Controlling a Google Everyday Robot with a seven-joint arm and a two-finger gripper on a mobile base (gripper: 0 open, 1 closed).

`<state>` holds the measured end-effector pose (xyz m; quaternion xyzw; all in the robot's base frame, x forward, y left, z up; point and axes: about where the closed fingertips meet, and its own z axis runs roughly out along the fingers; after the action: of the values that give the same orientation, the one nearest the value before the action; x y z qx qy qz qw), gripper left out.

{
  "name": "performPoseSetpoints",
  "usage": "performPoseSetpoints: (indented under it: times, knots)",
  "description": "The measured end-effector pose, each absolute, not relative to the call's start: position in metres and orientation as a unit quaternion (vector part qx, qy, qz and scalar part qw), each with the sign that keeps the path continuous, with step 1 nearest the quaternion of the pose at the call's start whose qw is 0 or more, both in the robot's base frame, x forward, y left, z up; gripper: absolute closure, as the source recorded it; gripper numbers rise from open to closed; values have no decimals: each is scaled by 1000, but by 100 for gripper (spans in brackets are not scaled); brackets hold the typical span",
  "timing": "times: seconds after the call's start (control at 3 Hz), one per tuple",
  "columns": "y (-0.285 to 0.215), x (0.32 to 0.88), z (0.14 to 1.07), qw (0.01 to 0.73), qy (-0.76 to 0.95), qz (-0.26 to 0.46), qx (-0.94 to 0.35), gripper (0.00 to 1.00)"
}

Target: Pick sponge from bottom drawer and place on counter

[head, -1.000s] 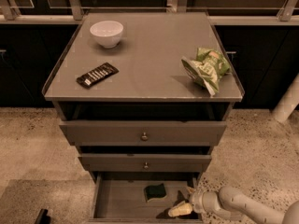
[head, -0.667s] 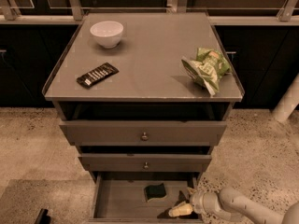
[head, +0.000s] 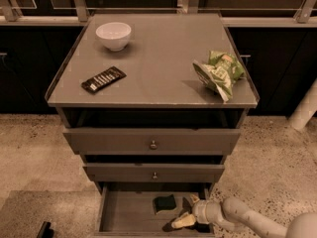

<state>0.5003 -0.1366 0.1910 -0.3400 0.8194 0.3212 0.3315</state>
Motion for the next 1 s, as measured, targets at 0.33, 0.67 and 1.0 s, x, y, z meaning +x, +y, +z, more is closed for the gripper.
performPoseSetpoints:
  times: [0.33,0.67,1.0]
  knots:
    - [-112,525,173,340,802,327,-367,0]
    - [-115,532,173,343,803,323,-365,0]
    - [-113,529,165,351,807,308,-360,0]
